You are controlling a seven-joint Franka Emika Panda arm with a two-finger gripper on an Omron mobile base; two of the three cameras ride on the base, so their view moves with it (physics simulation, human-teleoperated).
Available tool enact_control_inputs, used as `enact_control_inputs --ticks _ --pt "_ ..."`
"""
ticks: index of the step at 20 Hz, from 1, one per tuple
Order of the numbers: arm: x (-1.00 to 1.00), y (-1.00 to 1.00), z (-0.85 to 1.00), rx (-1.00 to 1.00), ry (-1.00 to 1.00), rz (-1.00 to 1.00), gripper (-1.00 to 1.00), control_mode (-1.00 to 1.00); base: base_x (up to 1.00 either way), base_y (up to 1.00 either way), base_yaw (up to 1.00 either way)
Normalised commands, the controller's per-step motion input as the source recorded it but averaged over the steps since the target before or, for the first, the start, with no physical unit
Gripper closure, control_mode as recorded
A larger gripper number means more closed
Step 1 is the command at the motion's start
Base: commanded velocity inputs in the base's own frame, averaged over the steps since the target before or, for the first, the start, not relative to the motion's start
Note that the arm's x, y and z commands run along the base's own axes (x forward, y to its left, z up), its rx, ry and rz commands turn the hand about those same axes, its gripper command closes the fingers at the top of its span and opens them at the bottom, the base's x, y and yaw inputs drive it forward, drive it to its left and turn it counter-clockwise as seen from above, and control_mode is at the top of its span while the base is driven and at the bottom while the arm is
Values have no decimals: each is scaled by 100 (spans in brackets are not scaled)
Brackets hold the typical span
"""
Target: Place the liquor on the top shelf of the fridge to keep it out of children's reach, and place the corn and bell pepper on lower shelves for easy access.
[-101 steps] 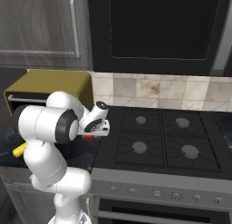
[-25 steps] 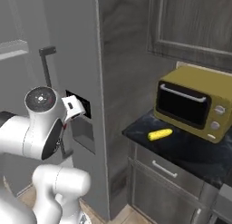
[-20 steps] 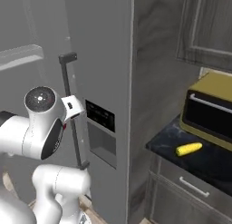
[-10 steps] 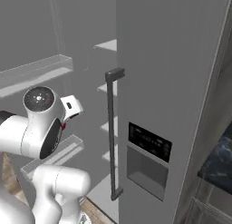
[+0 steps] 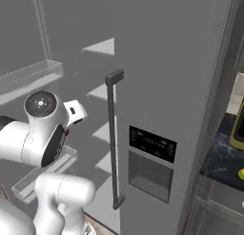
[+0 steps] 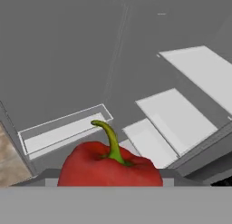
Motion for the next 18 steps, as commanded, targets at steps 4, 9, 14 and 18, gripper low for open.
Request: enact_control_inputs --ticks 4,9,14,18 --pt "0 0 0 0 0 0 100 100 33 10 -29" --pt "0 0 0 0 0 0 100 100 41 15 -27" --pt "0 0 0 0 0 0 100 100 45 24 -26" --pt "0 0 0 0 0 0 100 100 41 42 -23"
